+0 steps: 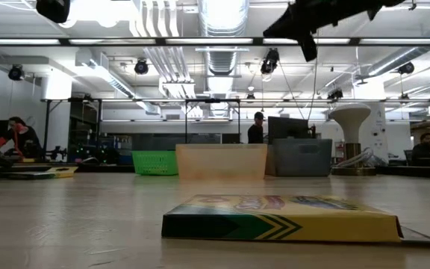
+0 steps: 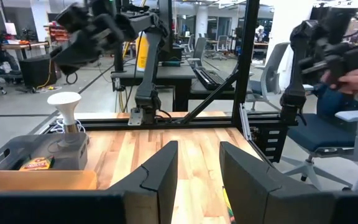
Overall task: Pick & Place School Supplies
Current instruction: Put the yellow crayon box into the black bin
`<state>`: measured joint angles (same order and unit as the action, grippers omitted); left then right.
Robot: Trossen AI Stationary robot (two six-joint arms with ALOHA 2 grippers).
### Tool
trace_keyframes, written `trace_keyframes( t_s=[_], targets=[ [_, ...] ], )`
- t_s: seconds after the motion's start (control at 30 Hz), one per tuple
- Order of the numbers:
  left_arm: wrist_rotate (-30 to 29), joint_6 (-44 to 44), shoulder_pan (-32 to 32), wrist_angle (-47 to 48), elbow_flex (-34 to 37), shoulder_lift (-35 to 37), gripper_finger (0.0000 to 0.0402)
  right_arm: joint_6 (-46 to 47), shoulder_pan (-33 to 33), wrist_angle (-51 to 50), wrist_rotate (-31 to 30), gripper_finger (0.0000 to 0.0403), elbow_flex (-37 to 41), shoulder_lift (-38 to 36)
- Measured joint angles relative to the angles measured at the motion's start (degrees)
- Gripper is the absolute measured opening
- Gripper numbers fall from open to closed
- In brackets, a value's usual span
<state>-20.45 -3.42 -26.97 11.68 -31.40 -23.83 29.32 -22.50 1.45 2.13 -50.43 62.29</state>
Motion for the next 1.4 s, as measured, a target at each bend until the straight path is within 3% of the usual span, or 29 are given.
trace_keyframes(
  t_s=[0.3, 0.6, 0.77, 0.97, 1.2, 1.4],
  targets=[
    [-0.01, 0.00, -0.01, -0.01, 0.00, 0.00, 0.0124, 0.13, 16.94, -4.57, -2.21, 0.0008, 0.64, 0.15],
    [0.00, -0.02, 0.01, -0.01, 0.00, 0.00, 0.0124, -3.94, 38.32, -1.41, -22.03, 0.0009, 0.74, 4.35],
    [0.00, -0.01, -0.01, -0.02, 0.00, 0.00, 0.0124, -4.03, 46.95, 2.83, -31.21, 0.0009, 0.74, 8.27],
    [-0.01, -0.02, 0.01, -0.02, -0.01, 0.00, 0.0124, -3.23, 52.38, 6.20, -38.40, 0.0009, 0.74, 14.30],
    [-0.01, -0.02, 0.01, 0.00, 0.00, 0.00, 0.0124, 6.71, 54.52, 13.37, -39.51, 0.0010, 0.53, 24.32],
    [0.01, 0.00, 0.01, 0.00, 0.00, 0.00, 0.0124, 10.23, 56.59, 13.77, -39.63, 0.0041, -2.28, 33.20]
  ],
)
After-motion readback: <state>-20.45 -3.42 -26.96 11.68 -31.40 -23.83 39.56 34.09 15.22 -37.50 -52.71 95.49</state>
